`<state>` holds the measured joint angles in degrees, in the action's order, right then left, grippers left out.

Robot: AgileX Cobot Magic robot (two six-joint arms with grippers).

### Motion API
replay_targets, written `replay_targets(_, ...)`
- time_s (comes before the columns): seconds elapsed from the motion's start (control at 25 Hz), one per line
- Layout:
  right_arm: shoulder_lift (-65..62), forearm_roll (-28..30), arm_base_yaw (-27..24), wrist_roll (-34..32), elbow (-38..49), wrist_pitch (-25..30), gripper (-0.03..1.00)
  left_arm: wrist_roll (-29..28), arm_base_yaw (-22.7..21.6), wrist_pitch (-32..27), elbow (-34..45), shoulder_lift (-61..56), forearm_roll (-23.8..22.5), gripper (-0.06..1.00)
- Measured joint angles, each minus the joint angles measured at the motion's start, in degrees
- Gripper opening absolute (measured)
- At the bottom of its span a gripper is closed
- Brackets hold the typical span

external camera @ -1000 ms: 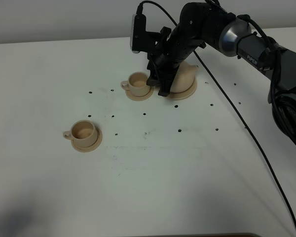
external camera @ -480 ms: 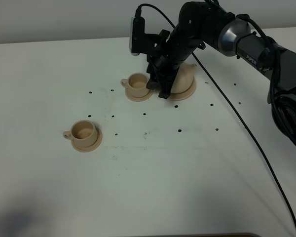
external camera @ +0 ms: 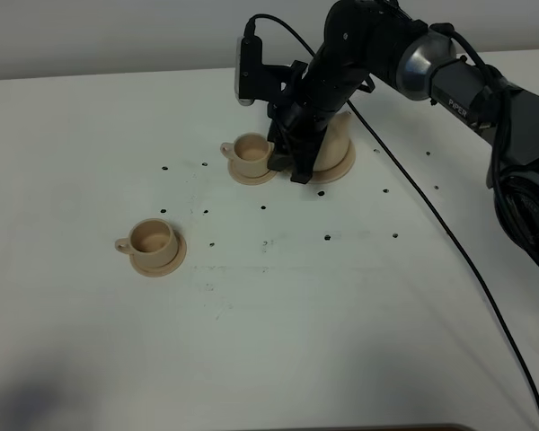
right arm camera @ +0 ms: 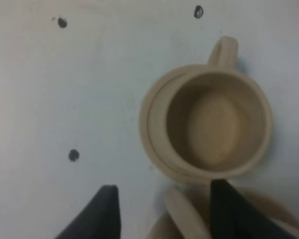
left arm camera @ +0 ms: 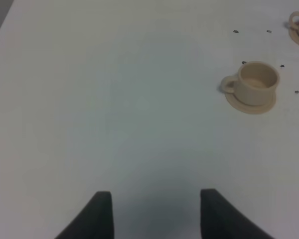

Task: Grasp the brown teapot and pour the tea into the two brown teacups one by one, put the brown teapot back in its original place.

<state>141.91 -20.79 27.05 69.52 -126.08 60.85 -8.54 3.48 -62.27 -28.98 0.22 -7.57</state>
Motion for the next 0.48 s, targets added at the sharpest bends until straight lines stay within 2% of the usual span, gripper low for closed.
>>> replay_targets(0.2, 0.0, 1.4, 0.0, -2.2, -1.5, 4.6, 0.40, 0.0, 0.0, 0.0, 0.0, 0.0, 0.0, 0.43)
replay_targets(0.48, 0.0, 2.1, 0.0, -4.1, -1.6, 7.0, 0.40, 0.0, 0.0, 0.0, 0.0, 0.0, 0.0, 0.43)
